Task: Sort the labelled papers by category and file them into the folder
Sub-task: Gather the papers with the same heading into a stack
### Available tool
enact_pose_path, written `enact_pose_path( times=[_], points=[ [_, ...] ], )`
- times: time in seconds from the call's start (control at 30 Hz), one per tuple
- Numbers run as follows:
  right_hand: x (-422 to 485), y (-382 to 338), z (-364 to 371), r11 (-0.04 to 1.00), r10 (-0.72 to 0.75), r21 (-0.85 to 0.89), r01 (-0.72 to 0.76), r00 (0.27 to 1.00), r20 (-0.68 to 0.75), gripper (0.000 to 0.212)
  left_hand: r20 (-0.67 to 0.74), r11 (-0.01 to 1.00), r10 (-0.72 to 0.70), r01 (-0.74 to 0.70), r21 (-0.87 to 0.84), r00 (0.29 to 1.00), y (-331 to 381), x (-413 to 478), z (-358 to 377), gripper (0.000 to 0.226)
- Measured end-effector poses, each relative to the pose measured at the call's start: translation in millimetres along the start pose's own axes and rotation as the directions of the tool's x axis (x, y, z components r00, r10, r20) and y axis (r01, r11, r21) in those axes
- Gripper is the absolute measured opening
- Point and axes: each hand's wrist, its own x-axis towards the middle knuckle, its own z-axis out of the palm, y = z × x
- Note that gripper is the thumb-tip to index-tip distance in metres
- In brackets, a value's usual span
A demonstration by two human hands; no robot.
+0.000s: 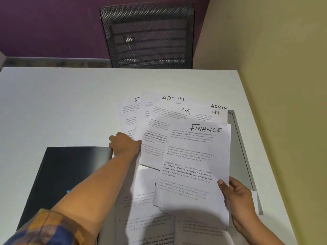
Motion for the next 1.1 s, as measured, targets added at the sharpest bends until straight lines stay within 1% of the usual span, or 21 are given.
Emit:
enact_pose_path(
  times=[0.03, 0.1, 0.17, 0.23, 0.3, 0.33, 0.37, 0.43, 0.47, 0.5, 0.57, 0.63, 0.77, 0.9, 1.0, 1.03, 1.1],
  points=[
    [-1, 0, -1, 1.0, -0.002, -0.003, 0.002, 1.0, -0.002, 0.018, 0.002, 0.999, 0.011, -0.011, -0.044, 1.0, 0, -2, 3, 0.074],
    [-3, -1, -2, 1.0, -0.004, -0.005, 0.004, 1.0, -0.004, 0.018, 0.039, 0.984, -0.013, 0.019, -0.175, 0.999, 0, -3, 6, 0.074],
    [-4, -1, -3, 1.0, 0.001, 0.003, -0.001, 1.0, -0.001, 0.018, 0.095, 0.97, -0.03, 0.052, -0.238, 0.995, 1, 1, 3, 0.067],
    [-6, -3, -3, 1.0, 0.009, 0.006, -0.009, 1.0, 0.005, 0.018, 0.148, 0.964, 0.034, 0.006, -0.264, 0.988, -2, 5, 0, 0.045],
    [-8, -5, -2, 1.0, 0.009, -0.001, -0.009, 1.0, 0.004, 0.018, 0.154, 0.944, 0.141, -0.087, -0.318, 0.978, -3, 6, -5, 0.02],
    [-8, -5, -1, 1.0, 0.007, -0.01, -0.007, 1.0, 0.0, 0.018, 0.145, 0.939, 0.185, -0.131, -0.319, 0.972, -2, 5, -9, 0.021],
    [-9, -6, -1, 1.0, 0.006, -0.018, -0.006, 1.0, -0.006, 0.018, 0.137, 0.943, 0.225, -0.18, -0.28, 0.965, -2, 5, -15, 0.03],
    [-11, -8, 2, 1.0, 0.003, -0.028, -0.003, 1.0, -0.012, 0.018, 0.157, 0.95, 0.306, -0.29, -0.114, 0.939, -2, 8, -29, 0.042],
    [-12, -8, 2, 0.999, 0.001, -0.036, -0.002, 1.0, -0.014, 0.019, 0.175, 0.943, 0.332, -0.327, -0.059, 0.927, -3, 10, -37, 0.042],
    [-14, -9, 3, 0.999, 0.0, -0.042, -0.001, 1.0, -0.013, 0.02, 0.185, 0.933, 0.359, -0.355, -0.057, 0.915, -4, 13, -43, 0.039],
    [-18, -8, 4, 0.999, -0.001, -0.038, 0.001, 1.0, -0.008, 0.02, 0.172, 0.917, 0.391, -0.366, -0.16, 0.904, -5, 17, -51, 0.029],
    [-22, -8, 6, 0.999, -0.002, -0.041, 0.002, 1.0, -0.003, 0.019, 0.121, 0.9, 0.406, -0.373, -0.224, 0.906, -6, 13, -58, 0.026],
    [-30, -10, 5, 1.0, 0.011, -0.021, -0.01, 1.0, 0.027, 0.019, -0.041, 0.853, 0.509, -0.51, -0.112, 0.86, -5, -2, -84, 0.023],
    [-38, -15, 2, 1.0, -0.006, -0.011, 0.007, 0.999, 0.048, 0.021, -0.293, 0.801, 0.559, -0.597, -0.05, 0.776, -7, -19, -126, 0.025],
    [-48, -19, 0, 0.999, -0.028, -0.038, 0.03, 0.998, 0.057, 0.02, -0.428, 0.748, 0.553, -0.652, -0.123, 0.715, -13, -46, -157, 0.027],
    [-51, -20, 0, 0.998, -0.034, -0.051, 0.036, 0.998, 0.048, 0.02, -0.445, 0.719, 0.554, -0.674, -0.172, 0.704, -15, -59, -164, 0.027],
    [-57, -23, 0, 0.996, -0.043, -0.079, 0.044, 0.999, 0.024, 0.018, -0.433, 0.653, 0.553, -0.693, -0.307, 0.712, -23, -95, -171, 0.024]
  ],
)
